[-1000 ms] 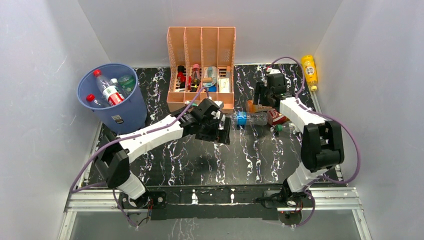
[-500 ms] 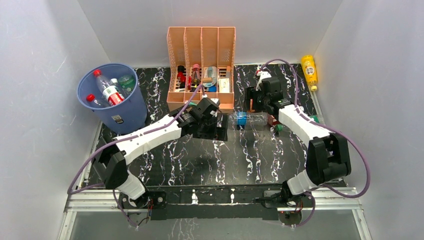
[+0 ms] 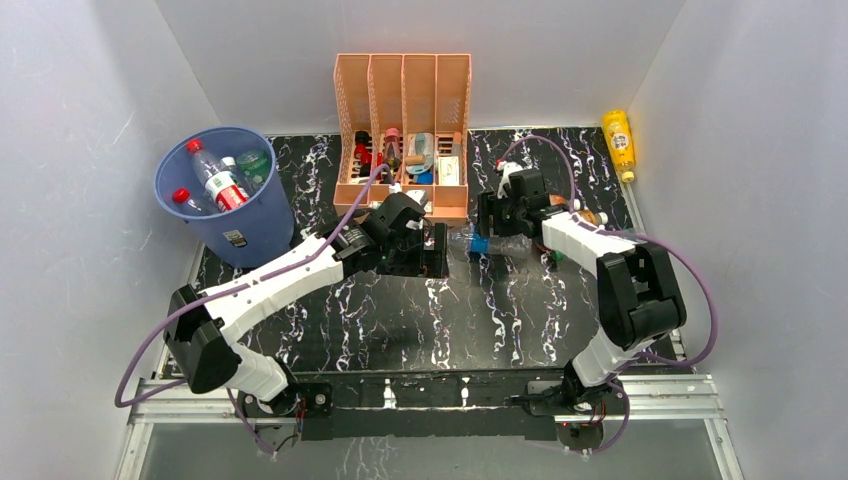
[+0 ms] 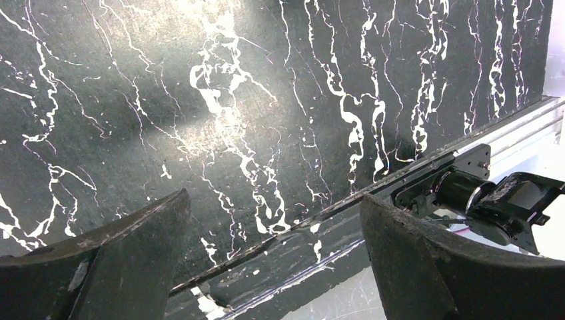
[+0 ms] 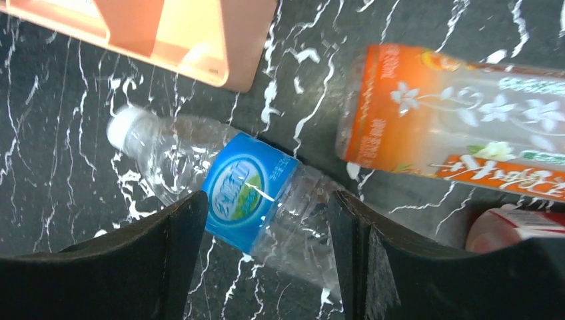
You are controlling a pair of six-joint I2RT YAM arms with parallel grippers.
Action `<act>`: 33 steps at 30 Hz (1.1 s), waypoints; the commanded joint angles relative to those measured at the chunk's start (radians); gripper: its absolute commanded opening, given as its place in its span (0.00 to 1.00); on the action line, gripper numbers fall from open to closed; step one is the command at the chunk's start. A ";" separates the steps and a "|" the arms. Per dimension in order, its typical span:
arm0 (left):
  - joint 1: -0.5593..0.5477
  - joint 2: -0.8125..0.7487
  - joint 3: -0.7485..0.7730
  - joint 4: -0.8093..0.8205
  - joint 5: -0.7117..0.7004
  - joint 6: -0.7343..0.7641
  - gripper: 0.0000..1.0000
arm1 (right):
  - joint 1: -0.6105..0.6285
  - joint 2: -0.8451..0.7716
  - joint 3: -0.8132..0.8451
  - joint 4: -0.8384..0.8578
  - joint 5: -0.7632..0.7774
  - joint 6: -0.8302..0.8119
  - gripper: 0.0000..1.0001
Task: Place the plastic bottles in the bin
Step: Pick up the plastic bottle at the center of the board.
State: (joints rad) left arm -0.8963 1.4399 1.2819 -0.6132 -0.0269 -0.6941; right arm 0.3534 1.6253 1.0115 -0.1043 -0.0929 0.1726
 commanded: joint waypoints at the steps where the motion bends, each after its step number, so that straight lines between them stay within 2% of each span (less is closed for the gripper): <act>1: -0.004 -0.025 -0.003 -0.033 -0.016 -0.004 0.98 | 0.047 -0.048 -0.043 0.027 -0.008 -0.010 0.77; 11: -0.004 -0.030 -0.009 -0.030 -0.017 -0.006 0.98 | 0.186 -0.149 -0.127 -0.028 0.052 0.015 0.78; 16: -0.004 -0.047 -0.014 -0.034 -0.027 -0.010 0.98 | 0.267 -0.160 -0.165 -0.048 0.105 0.031 0.86; 19: -0.004 -0.058 -0.026 -0.029 -0.028 -0.014 0.98 | 0.297 -0.155 -0.181 -0.044 0.115 0.046 0.87; 29: -0.003 -0.141 -0.134 0.052 -0.011 -0.074 0.98 | 0.370 -0.133 -0.217 -0.040 0.154 0.129 0.81; 33: -0.004 -0.159 -0.159 0.071 -0.016 -0.092 0.98 | 0.372 -0.114 -0.216 -0.039 0.151 0.163 0.66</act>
State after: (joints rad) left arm -0.8963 1.3289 1.1427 -0.5758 -0.0410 -0.7574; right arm 0.7231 1.4971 0.7959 -0.1612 0.0345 0.2840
